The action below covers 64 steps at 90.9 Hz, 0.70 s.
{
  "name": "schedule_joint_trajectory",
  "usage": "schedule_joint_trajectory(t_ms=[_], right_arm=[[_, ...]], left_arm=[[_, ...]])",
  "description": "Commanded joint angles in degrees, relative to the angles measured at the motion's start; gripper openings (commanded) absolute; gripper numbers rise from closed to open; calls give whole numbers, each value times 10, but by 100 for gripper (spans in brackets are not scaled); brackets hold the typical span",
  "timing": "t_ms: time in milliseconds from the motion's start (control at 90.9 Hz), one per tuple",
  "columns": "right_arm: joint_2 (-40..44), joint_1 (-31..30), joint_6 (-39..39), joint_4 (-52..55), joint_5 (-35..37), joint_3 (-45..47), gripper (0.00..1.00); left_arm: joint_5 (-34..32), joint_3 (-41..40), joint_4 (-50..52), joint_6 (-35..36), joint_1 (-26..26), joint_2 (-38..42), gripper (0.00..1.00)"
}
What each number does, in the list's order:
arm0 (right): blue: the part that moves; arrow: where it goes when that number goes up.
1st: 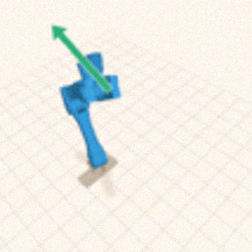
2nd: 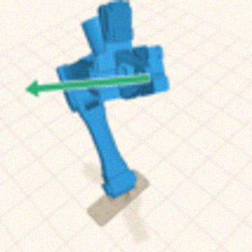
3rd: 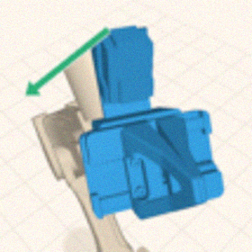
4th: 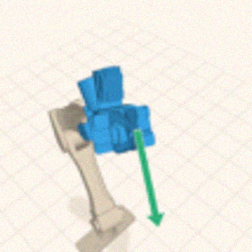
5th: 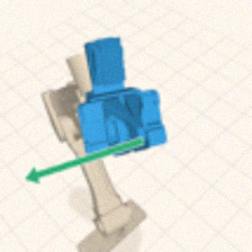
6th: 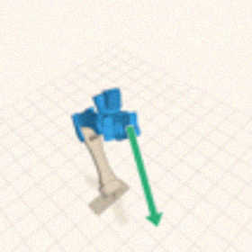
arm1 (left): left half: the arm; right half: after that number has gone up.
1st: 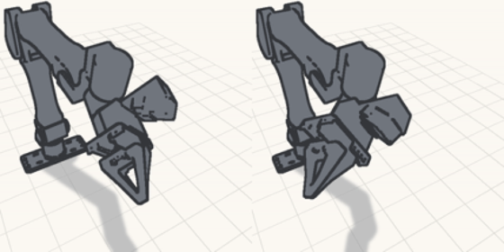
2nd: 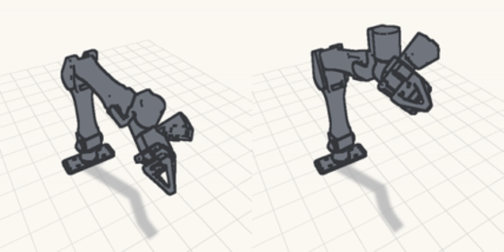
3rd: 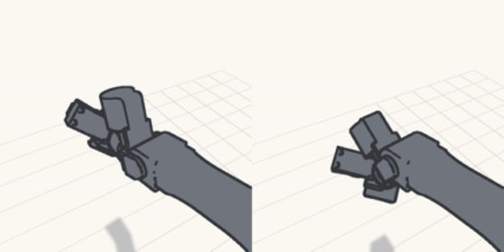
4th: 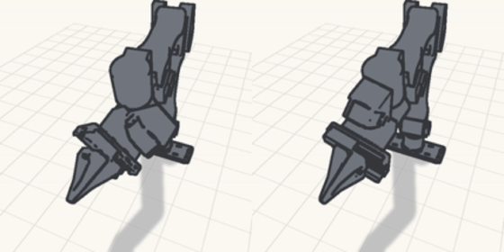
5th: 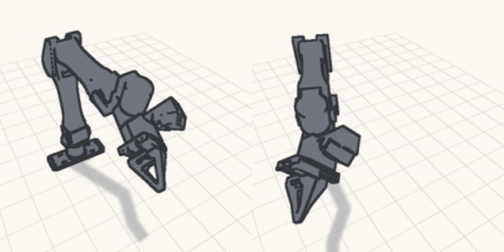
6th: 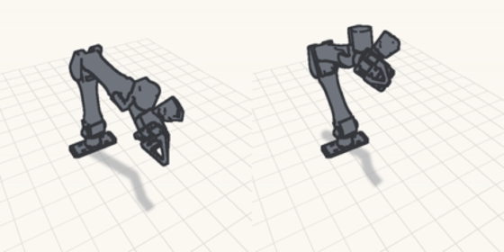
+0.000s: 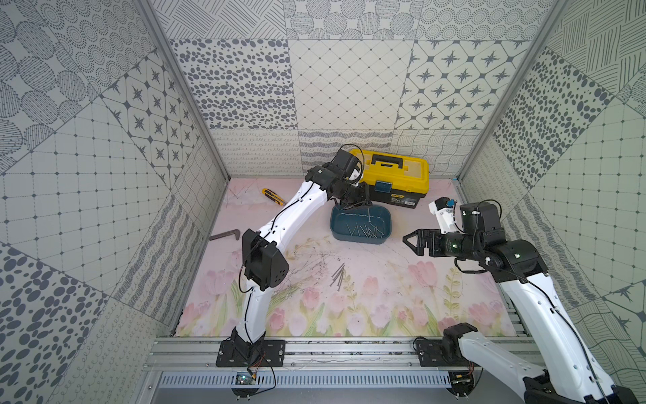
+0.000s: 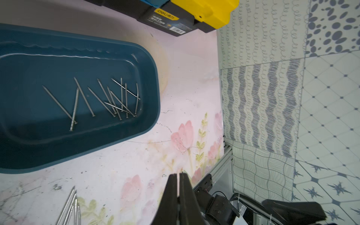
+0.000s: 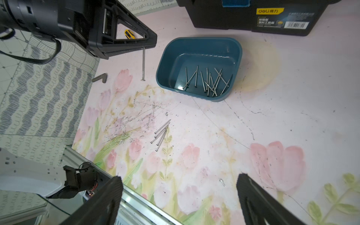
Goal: Put the nails on the desktop into the storage box
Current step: Place the nail in the storage box.
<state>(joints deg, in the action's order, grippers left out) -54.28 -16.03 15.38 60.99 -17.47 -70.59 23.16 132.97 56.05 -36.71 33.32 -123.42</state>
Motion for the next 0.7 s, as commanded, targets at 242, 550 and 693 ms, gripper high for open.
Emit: schedule_joint_trajectory(t_ms=[242,550,693], right_arm=[[33,0,-13,-45,30,41,97],[77,1,8,-89,55,65,97],[86,1,0,-88,48,68,97]], left_arm=[[-178,136,150,113,-18,-109,0],[-180,103,73,106,-17,-160,0],[-169,68,18,94,-17,-165,0]])
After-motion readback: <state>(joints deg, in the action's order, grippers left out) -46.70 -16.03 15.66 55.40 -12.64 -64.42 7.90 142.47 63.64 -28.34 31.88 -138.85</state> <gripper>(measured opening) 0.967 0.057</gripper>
